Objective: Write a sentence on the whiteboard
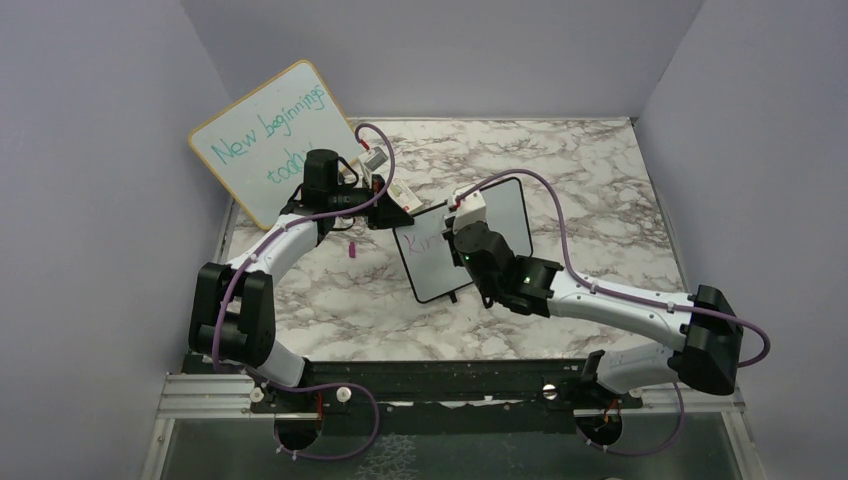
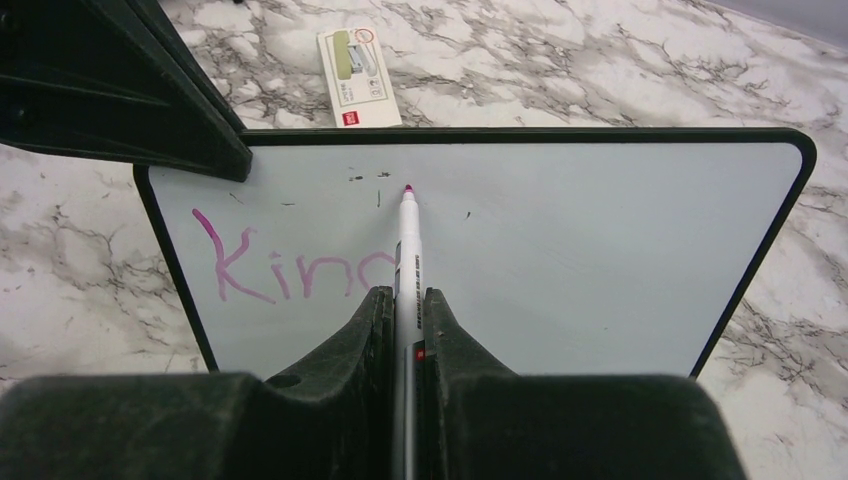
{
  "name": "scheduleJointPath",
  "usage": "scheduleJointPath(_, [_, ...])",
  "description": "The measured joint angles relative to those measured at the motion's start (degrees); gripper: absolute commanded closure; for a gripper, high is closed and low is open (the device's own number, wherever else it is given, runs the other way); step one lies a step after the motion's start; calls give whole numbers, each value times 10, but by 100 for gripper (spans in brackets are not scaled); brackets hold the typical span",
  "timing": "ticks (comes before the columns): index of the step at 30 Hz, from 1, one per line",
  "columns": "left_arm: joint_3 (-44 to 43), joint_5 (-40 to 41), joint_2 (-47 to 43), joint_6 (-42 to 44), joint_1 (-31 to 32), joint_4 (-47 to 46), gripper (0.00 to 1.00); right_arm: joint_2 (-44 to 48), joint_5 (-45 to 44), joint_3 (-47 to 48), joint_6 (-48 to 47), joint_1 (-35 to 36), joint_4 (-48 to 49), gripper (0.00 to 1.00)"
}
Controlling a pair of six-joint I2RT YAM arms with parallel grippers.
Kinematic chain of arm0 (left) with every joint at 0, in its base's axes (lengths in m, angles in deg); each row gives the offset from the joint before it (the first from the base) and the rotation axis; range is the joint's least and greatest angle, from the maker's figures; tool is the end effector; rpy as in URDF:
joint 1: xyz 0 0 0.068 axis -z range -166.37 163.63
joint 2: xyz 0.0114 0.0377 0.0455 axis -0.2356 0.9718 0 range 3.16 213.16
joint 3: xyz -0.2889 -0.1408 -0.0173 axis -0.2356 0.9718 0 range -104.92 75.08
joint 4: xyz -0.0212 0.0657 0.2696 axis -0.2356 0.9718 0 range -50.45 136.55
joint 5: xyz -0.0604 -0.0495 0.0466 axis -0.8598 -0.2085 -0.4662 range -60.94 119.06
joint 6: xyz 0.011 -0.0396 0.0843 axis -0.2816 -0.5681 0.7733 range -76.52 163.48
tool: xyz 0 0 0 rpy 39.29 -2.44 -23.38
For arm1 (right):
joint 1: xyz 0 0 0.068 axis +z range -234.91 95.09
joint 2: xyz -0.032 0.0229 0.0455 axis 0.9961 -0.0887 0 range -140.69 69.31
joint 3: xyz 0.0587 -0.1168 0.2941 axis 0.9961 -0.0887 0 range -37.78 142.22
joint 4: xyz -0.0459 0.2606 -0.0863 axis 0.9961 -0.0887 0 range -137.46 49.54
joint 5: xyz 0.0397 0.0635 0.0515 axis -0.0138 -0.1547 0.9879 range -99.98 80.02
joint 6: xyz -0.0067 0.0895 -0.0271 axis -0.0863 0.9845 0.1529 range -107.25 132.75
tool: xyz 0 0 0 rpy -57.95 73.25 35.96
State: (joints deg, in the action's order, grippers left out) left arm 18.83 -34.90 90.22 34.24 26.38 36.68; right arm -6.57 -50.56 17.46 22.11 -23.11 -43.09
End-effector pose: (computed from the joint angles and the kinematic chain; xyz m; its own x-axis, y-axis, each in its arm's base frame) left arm 0.3330 -0.1531 0.2923 -0.5909 0.0616 -0.8044 0.7864 0.2662 -0.5574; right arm 0.2079 0.2713 0.3273 -0.2471 -0.1994 -0.9483 -0.3515 0.9304 -0.1041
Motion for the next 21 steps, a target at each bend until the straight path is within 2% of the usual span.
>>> scheduleJointPath(21, [-2, 0, 2, -1, 0, 0, 100, -6, 11, 6, 38, -3, -45, 100])
